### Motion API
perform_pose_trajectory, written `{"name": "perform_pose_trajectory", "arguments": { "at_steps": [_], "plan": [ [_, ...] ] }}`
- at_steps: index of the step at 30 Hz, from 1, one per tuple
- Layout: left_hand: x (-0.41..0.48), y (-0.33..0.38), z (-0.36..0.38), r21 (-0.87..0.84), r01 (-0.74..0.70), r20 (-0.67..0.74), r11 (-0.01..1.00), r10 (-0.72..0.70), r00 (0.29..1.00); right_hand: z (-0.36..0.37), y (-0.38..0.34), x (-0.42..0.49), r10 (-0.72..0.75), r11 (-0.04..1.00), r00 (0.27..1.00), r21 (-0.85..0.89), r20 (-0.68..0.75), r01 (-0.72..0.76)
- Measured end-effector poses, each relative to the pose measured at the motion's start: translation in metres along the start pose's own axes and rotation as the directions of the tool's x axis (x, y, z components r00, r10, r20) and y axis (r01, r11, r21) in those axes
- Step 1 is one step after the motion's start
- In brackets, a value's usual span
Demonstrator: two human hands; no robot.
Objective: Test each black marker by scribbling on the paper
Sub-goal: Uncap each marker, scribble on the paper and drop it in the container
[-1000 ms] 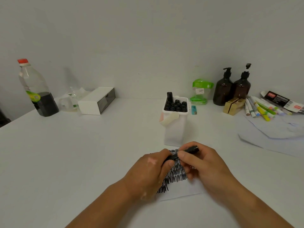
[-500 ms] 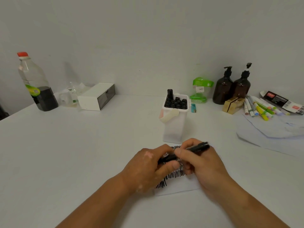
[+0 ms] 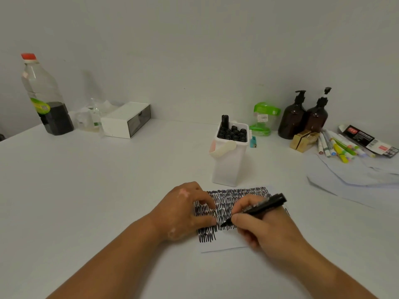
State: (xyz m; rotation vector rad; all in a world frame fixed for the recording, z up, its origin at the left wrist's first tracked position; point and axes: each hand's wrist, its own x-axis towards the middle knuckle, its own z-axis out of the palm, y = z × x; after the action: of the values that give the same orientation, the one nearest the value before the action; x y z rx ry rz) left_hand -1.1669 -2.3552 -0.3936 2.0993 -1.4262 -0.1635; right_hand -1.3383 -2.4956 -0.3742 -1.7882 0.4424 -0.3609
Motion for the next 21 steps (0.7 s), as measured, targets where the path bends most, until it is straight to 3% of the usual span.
{"name": "perform_pose_trajectory", "arguments": {
  "at_steps": [4,21],
  "plan": [
    [0.000,0.000,0.002,0.036,0.001,0.027,0.999,-0.002,1.000,0.006,0.012,-0.004,-0.012,0.993,1.000,-0.114,-0.010,0.011],
    [0.001,-0.002,0.004,0.057,0.020,0.049,0.998,-0.023,0.999,0.007,0.018,-0.001,-0.052,0.964,0.999,-0.261,-0.015,0.046]
  ]
}}
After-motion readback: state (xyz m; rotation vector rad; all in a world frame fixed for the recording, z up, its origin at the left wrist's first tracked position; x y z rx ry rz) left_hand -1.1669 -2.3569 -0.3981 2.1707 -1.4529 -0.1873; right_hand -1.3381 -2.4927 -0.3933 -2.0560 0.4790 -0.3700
